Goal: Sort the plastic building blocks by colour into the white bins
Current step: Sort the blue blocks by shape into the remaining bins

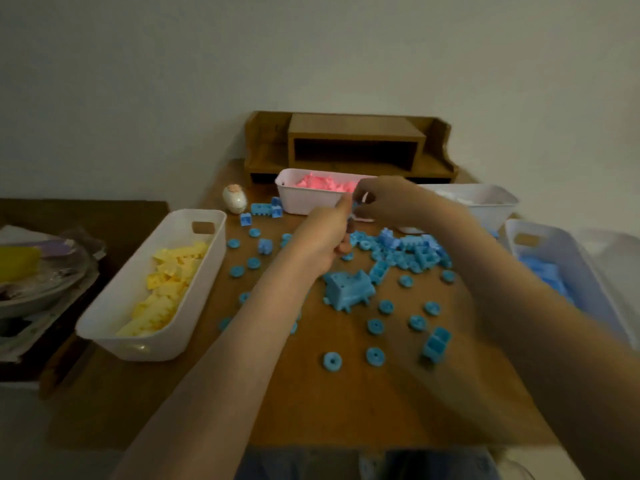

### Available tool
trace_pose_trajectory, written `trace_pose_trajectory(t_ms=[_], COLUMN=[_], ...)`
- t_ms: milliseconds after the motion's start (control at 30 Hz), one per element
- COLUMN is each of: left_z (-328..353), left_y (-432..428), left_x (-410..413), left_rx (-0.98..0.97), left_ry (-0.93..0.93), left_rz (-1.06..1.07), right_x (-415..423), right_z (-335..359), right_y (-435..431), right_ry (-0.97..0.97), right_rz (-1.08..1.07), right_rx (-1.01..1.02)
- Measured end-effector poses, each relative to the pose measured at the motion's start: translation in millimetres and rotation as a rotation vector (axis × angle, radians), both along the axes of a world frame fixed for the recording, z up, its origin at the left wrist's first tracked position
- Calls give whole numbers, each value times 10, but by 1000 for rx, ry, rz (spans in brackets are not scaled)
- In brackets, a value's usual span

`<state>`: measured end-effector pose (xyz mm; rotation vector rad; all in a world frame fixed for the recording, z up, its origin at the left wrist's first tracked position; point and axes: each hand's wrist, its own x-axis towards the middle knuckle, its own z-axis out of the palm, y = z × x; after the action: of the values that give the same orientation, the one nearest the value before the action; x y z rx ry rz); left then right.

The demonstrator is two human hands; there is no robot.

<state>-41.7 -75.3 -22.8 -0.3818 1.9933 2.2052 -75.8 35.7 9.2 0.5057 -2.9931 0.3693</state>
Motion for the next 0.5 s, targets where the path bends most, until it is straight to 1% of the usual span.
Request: trace_pose_trajectory(t_ms=[67, 167, 267, 333, 400, 433, 500], left_z=[71, 131, 199, 209, 191, 166, 112], left_y=[231, 612, 1137, 1441, 1727, 1843, 2052], left_x=[94, 251, 452, 491, 470, 435, 337], left_rx=[-163, -414, -507, -484, -464, -499, -633], left_ry=[55, 218, 331, 376, 380, 382, 394], left_rz=[-116, -251, -345, -407, -464, -477, -497], right_x=[109, 259, 437, 505, 573, 584, 572], right_z=[108, 178, 136, 73, 10, -27, -102], right_y=[391, 1018, 1610, 1850, 2025, 2088, 2194], right_ry=[-4, 1, 7, 2, -17, -26, -41], right_rz=[-83, -219, -364, -447, -500, -513, -521], right_rx=[34, 54, 58, 49, 19, 5, 16])
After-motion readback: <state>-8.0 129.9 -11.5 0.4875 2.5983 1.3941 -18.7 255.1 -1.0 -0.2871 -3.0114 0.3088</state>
